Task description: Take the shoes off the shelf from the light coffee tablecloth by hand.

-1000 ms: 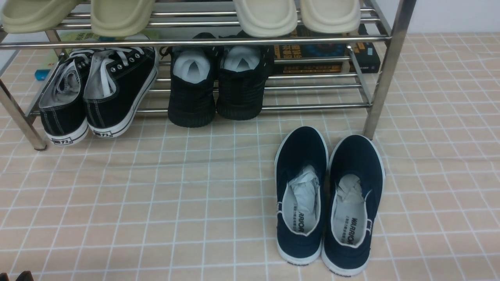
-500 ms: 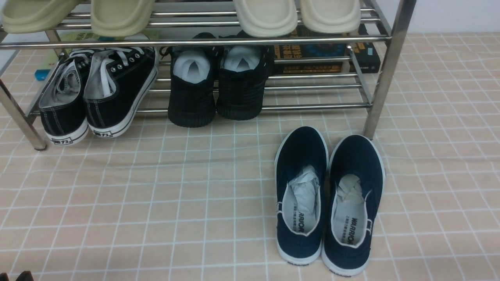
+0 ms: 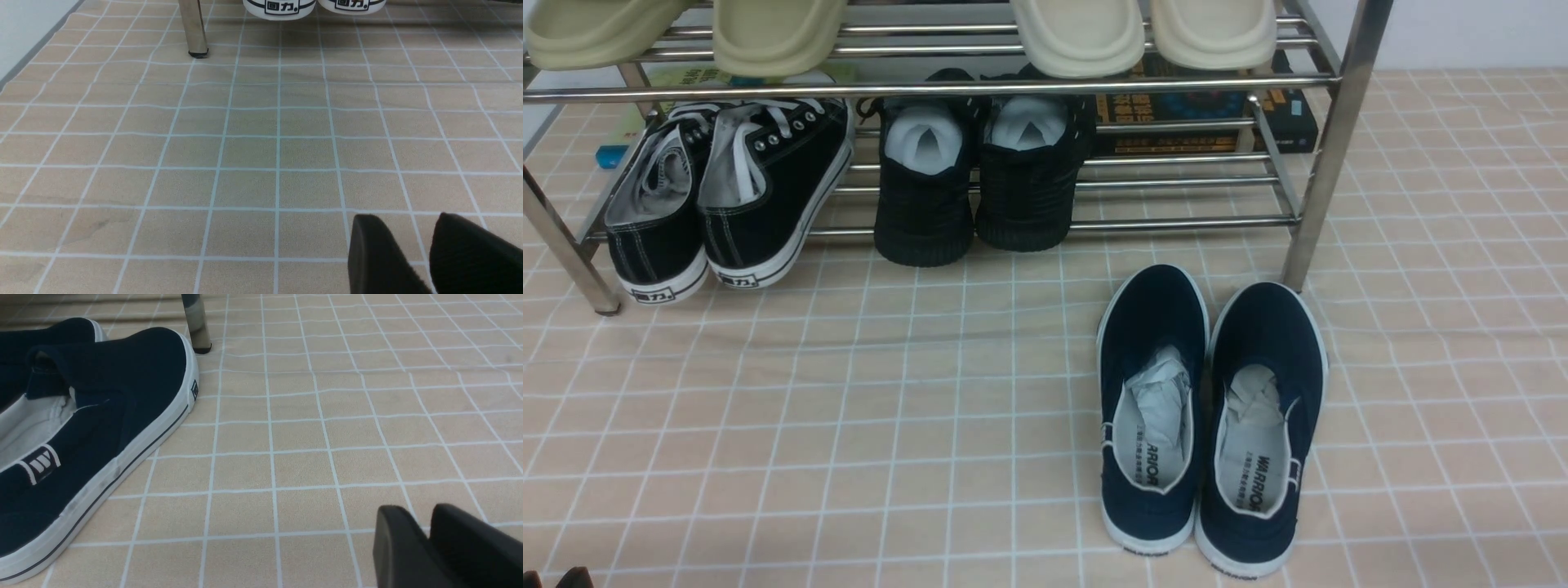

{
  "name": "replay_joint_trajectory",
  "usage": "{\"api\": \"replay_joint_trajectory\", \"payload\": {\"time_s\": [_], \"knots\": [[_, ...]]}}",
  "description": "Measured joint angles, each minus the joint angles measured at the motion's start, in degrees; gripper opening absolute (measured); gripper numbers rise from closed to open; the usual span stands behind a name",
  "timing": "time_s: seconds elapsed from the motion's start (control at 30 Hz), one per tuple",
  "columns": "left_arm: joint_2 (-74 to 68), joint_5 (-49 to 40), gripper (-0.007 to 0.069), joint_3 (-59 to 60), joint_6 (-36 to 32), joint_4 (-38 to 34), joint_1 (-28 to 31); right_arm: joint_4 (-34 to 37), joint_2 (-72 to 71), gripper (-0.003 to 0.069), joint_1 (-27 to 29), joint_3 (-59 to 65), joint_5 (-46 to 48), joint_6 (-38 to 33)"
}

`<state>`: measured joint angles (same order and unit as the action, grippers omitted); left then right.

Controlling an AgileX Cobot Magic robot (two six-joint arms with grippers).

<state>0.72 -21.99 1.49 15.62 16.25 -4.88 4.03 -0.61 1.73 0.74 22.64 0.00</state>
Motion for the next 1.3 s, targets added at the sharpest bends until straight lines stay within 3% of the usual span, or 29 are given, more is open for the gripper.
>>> {"api": "replay_joint_trajectory", "payload": {"time_s": [1.3], "knots": [[0.00,0.00,0.0239,0.00,0.00,0.00,0.00,-0.04,0.00,0.0168,0.06,0.00,0.00,0.00]]}}
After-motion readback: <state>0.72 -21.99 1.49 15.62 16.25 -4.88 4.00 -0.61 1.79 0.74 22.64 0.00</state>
